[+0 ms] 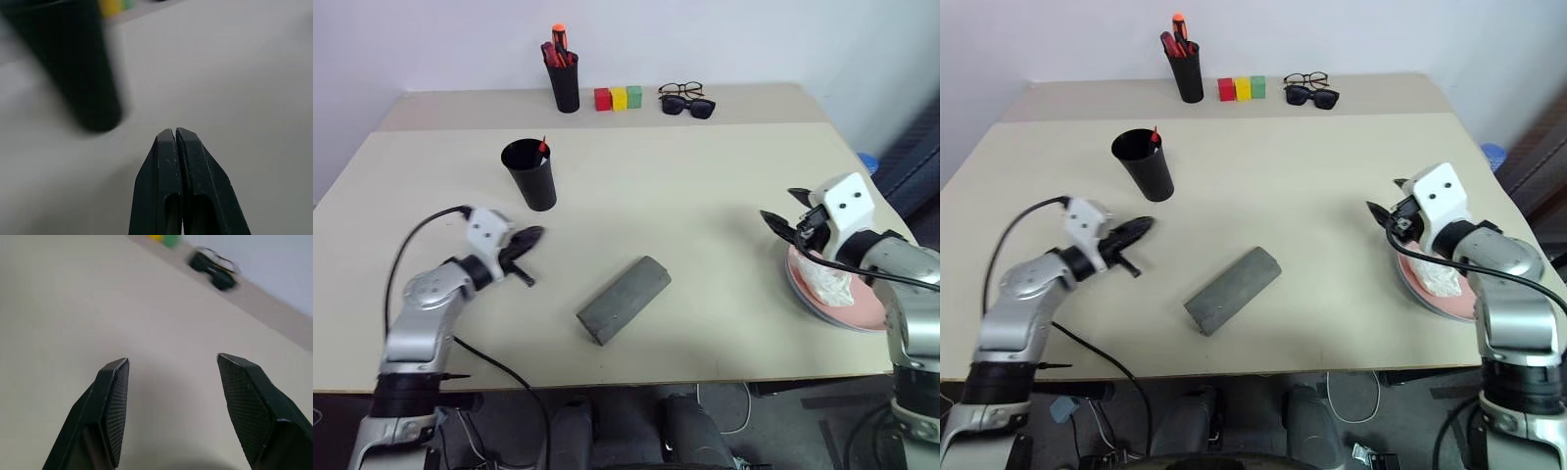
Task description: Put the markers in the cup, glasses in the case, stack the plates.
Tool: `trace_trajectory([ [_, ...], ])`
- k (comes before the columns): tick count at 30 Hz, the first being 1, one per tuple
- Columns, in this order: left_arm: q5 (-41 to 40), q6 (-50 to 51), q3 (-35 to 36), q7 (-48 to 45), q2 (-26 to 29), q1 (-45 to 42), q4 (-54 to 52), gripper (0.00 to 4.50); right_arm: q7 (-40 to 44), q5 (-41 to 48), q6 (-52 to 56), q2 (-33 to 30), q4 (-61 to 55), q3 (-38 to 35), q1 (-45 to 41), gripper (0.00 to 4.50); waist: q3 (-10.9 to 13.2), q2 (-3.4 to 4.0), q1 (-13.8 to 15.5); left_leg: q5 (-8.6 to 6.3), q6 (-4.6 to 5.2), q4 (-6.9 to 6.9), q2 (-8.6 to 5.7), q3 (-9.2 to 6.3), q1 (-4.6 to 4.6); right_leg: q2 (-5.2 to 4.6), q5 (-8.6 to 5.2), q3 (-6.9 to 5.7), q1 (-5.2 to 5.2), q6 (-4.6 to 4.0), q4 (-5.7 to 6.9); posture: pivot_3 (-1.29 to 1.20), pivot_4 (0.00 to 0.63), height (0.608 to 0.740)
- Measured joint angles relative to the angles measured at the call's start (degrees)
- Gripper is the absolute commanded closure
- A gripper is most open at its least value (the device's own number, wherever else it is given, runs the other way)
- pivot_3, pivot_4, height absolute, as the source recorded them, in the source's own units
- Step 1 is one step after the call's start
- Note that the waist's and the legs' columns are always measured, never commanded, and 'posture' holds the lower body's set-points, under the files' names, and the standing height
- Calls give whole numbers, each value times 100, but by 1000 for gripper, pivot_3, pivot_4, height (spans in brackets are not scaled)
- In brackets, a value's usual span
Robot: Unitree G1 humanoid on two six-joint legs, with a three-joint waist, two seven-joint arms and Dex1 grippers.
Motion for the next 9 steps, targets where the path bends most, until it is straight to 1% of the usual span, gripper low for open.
trace_trajectory([
  [2,-71,6,470,186,26,474,-186,4500,165,165,-91,116,320,149,-176,1625,2,-1,22,-1,1,-1,-1,0,-4,-6,0,-3,1,1,-7,0,150,740],
  [5,-107,15,880,327,50,1054,-484,4500,406,267,-285,157,793,446,-430,1625,2,-1,60,-1,1,0,-9,-3,-5,-19,1,-11,8,1,-13,0,150,740],
  [7,-113,22,1005,394,38,1314,-678,4500,482,262,-471,208,1092,627,-609,1625,2,-1,61,-1,1,1,-11,-5,-3,-23,1,-13,11,1,-14,0,150,740],
  [9,-111,27,1028,490,1,1371,-820,4500,509,257,-584,259,1278,749,-713,1625,2,-1,58,-1,1,1,-11,-9,-3,-22,1,-17,12,1,-14,0,150,740],
])
